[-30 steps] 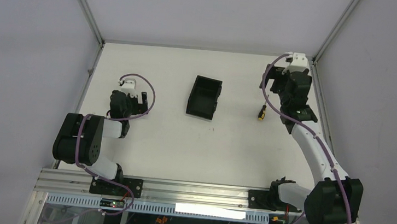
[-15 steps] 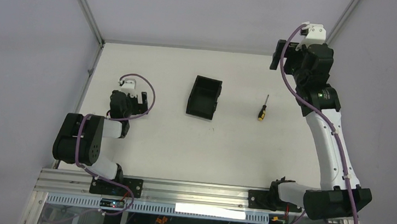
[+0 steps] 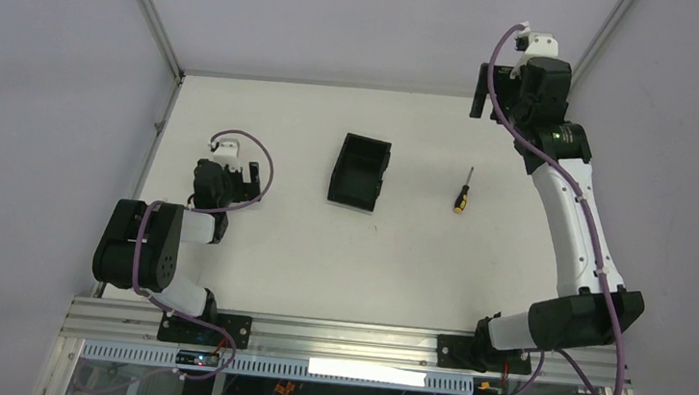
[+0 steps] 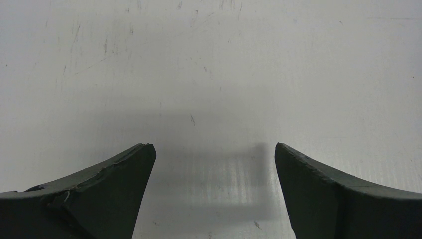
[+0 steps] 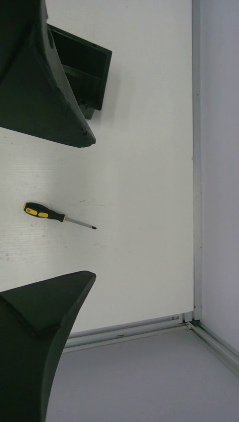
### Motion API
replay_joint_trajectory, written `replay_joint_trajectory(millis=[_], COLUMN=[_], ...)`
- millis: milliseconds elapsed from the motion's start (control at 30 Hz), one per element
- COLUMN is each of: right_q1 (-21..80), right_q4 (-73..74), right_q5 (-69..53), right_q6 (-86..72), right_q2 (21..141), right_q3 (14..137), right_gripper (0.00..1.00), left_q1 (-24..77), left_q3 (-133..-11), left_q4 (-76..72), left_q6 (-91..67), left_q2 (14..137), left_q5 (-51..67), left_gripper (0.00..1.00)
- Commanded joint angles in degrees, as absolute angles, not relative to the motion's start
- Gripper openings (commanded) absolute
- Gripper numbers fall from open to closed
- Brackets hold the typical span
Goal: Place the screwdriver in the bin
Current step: Pick up the screwdriver from the center of the board.
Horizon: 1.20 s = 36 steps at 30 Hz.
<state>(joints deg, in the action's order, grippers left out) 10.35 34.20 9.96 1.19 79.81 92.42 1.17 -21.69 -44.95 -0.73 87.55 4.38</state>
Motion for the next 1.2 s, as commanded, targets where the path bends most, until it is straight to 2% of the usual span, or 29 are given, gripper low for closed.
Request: replay_joint_trajectory(millis=[0,200,733,900,1100,1167], right_q1=[10.5,9.9,7.5,7.2,6.7,6.7], right_q4=[36.9,34.8,29.5,27.3,25.5,25.2], right_q5=[12.1,14.5,7.8,6.7,6.0,6.3], right_q6=[0.1,-4.5,-11.7,-12.7,-13.4,-13.5], right_q2=[82.8,85.4,99.4,102.7,104.0,103.7], right_q3=[92.2,83.6,69.6,67.5,66.2,65.7], right_gripper=[0.99,0.99,0.99,0.9,0.63,0.59], left_q1=[1.7,1.7,1.6,1.7,1.7,1.6], left_q3=[-21.7,-21.7,-21.7,-21.7,-21.7,-21.7], left_q4=[-46.5,-46.5,-46.5,-46.5,-46.5,-46.5], left_q6=[-1.0,-1.0,-1.0,-1.0,-1.0,-1.0], left_q2=[86.4,86.4,86.4,86.3,86.4,86.3], left_q5=[3.3,3.3,3.3,3.3,3.2,3.2], left_gripper=[0.99,0.99,0.99,0.99,0.99,0.99])
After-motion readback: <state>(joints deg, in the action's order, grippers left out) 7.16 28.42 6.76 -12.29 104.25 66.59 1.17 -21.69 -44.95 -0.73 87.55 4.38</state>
